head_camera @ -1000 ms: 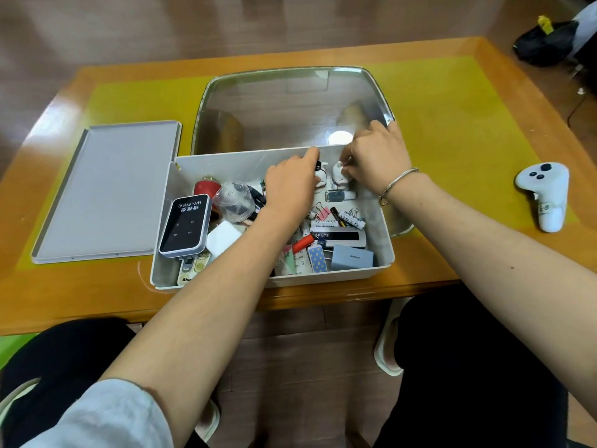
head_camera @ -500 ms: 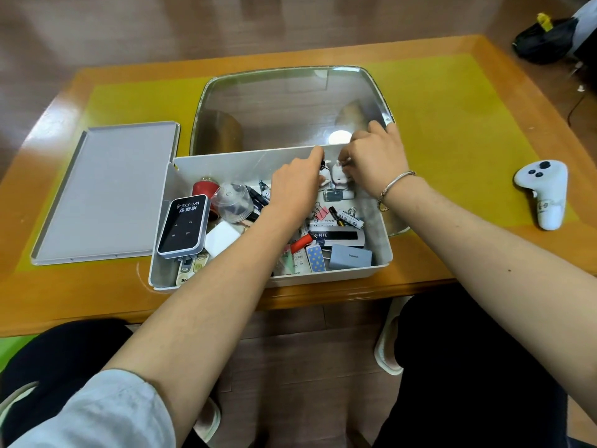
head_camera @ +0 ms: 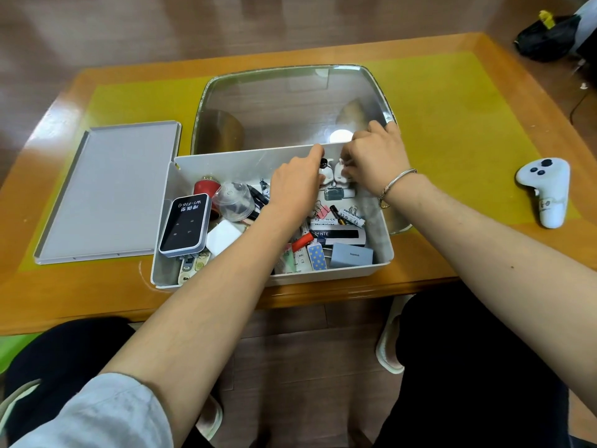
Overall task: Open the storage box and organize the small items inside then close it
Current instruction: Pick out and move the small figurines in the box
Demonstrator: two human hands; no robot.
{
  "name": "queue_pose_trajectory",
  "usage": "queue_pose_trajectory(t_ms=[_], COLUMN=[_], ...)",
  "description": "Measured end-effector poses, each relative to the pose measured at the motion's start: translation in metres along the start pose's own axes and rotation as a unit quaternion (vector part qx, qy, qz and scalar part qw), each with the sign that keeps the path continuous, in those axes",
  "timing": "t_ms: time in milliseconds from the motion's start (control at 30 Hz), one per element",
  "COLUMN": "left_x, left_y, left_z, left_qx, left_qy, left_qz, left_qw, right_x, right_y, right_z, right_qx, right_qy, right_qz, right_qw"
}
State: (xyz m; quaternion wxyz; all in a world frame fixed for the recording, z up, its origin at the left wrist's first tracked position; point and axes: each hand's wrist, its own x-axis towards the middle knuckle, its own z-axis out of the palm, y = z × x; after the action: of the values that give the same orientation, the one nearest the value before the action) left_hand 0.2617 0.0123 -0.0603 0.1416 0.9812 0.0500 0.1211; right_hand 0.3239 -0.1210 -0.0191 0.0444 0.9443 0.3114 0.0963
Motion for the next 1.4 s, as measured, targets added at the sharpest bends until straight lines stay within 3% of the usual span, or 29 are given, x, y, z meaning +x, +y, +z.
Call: queue_pose_trajectory(t_ms=[367,600,667,733,833,1400], left_x=[-0.003,-0.033,-0.046,-0.052,-0.051,-0.05], left_y=[0.002,0.007,0.018,0.027,0.031,0.031], left_z=[-0.002,-0.014,-0.015,-0.012,-0.003,0.01], left_qx=[-0.009,-0.015,-0.036,-0.022,0.032,0.038], left_qy=[-0.011,0.026,-0.018,-0.116,-0.23,-0.237], left_qz=[-0.004,-0.02,0.019,0.07,0.077,0.078], left_qw=[1.0,0.999,0.999,0.99,0.97,0.968], right_x=[0.004,0.0,0.0,-0.001,-0.001,0.002], right_y=[-0.003,0.001,0.002,0.001,-0.001,0.0], right_z=[-0.002,0.0,0.0,0.0,0.001,0.001], right_qx=[0.009,0.026,0.029,0.022,0.004,0.004], right_qy=[-0.01,0.005,0.006,0.003,-0.011,-0.003], right_qz=[0.004,0.007,0.012,0.018,0.017,-0.009], right_qw=[1.0,1.0,0.999,1.0,1.0,1.0])
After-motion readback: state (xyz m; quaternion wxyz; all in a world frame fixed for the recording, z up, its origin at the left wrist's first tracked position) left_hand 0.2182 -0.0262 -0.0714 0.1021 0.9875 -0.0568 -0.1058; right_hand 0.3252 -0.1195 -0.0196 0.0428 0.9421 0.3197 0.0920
